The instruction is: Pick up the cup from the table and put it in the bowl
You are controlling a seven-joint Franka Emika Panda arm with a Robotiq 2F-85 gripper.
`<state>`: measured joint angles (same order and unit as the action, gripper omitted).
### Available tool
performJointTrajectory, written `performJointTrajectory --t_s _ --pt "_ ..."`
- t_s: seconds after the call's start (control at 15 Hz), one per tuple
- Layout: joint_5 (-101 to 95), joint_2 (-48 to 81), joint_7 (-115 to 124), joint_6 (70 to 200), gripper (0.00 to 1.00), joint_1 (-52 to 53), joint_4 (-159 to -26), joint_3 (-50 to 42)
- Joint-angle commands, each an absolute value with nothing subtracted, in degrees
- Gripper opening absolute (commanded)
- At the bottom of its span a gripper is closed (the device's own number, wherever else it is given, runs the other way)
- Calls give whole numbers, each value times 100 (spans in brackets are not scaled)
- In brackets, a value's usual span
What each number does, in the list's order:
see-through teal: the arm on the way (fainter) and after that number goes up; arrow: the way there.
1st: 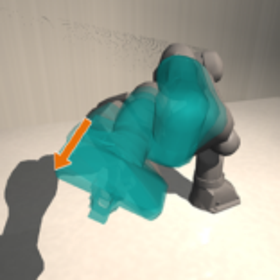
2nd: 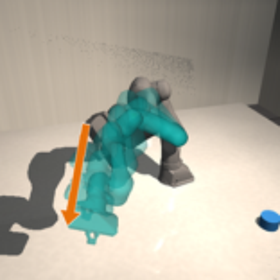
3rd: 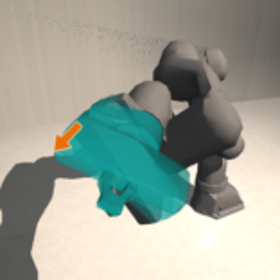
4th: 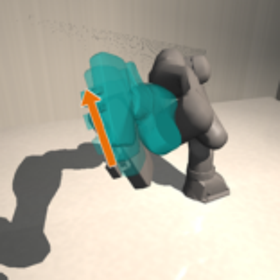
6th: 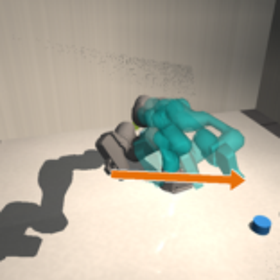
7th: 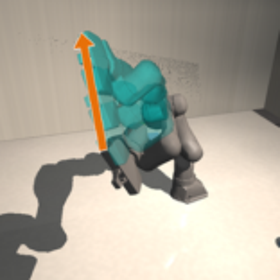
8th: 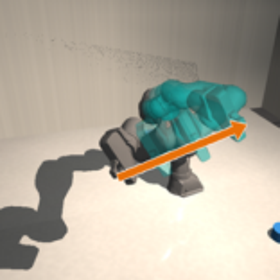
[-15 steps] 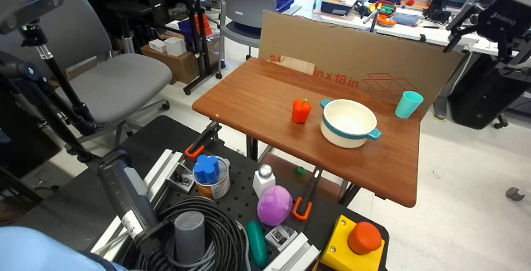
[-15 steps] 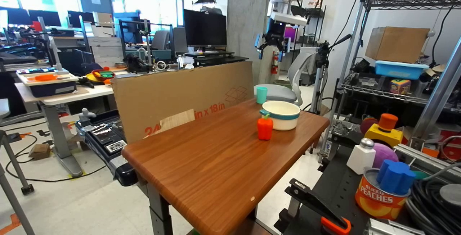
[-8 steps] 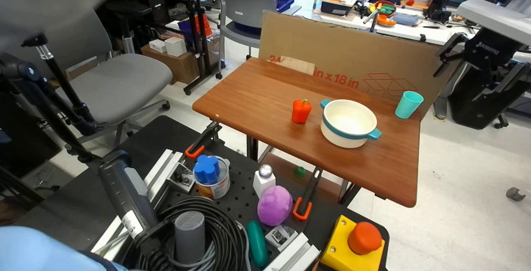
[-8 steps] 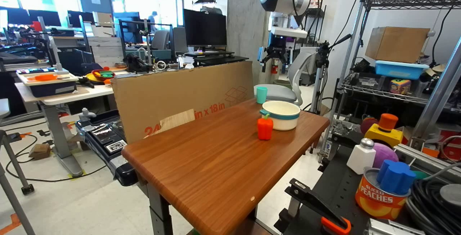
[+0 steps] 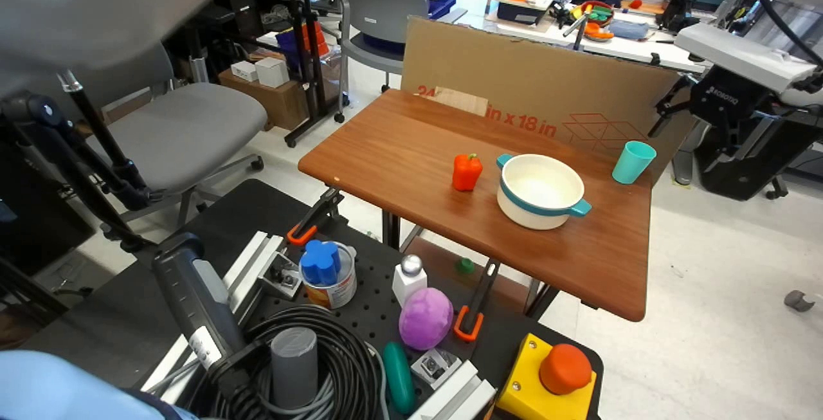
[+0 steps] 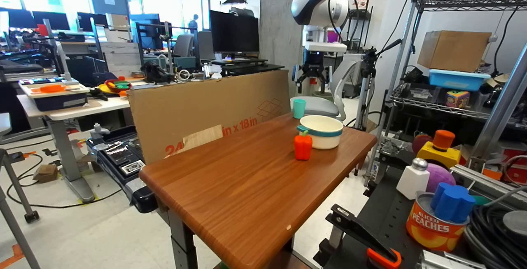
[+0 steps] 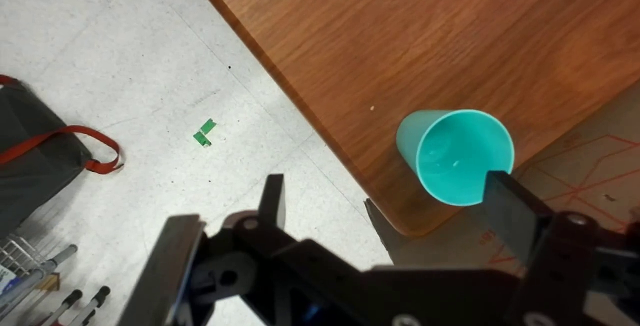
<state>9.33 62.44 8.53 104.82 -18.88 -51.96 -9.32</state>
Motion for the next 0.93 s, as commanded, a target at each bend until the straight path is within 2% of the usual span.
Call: performJointTrajectory --t_s 0.0,0.33,0.4,0.47,0.6,0.87 --pt "766 6512 1114 10235 100 -1809 -4820 -1056" --pt "573 6692 1262 10218 100 -1750 -4717 -1103" --pt "545 6737 1309 10208 94 -1733 -4667 -1099" --pt "508 6762 1348 10197 72 -1715 -4642 -1102" --pt "448 6834 1459 10151 68 -1660 -4552 -1119" --pt "396 6937 1726 9909 36 -1557 -4337 -1091"
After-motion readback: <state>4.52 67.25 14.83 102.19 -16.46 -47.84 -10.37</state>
